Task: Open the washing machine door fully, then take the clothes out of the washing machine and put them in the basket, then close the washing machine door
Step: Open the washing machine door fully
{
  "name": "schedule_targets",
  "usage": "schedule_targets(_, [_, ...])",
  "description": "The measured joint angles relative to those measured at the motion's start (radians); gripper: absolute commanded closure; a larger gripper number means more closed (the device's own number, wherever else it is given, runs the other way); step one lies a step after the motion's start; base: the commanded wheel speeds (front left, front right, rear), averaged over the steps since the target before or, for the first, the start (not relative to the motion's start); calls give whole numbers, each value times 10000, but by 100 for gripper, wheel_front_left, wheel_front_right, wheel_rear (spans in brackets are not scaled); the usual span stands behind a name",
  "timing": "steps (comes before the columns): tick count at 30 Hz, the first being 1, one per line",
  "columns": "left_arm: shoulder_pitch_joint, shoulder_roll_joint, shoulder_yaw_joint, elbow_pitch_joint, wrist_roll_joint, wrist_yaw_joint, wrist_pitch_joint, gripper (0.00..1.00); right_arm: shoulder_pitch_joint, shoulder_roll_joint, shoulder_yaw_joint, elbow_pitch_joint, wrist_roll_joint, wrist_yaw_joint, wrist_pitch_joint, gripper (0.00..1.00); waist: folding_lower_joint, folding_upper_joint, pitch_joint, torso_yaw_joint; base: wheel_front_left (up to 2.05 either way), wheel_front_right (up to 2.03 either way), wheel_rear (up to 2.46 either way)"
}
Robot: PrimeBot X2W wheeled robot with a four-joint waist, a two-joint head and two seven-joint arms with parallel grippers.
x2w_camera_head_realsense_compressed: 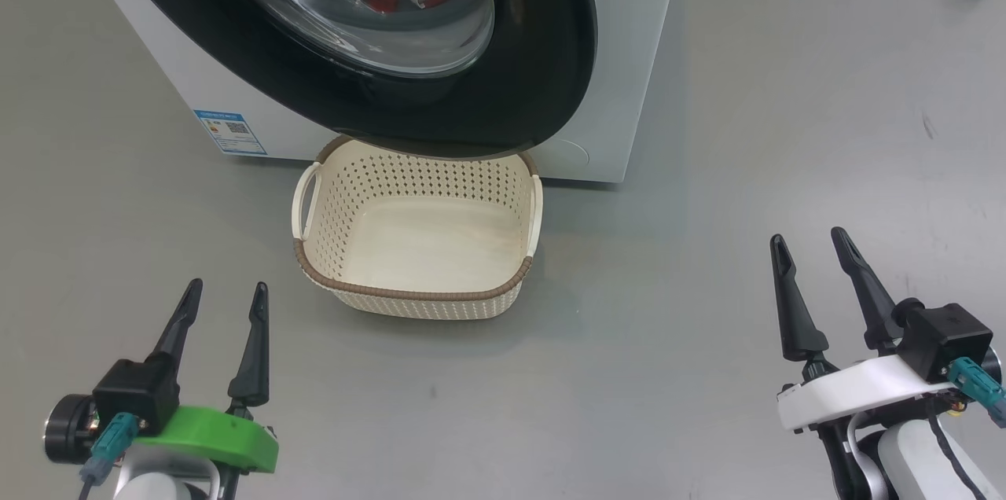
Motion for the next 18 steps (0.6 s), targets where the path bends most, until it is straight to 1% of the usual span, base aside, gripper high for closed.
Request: schedule_targets(18, [2,0,-86,6,0,0,0,0,170,92,-219,-117,-224,178,0,0,0,0,-17,28,0,0,0])
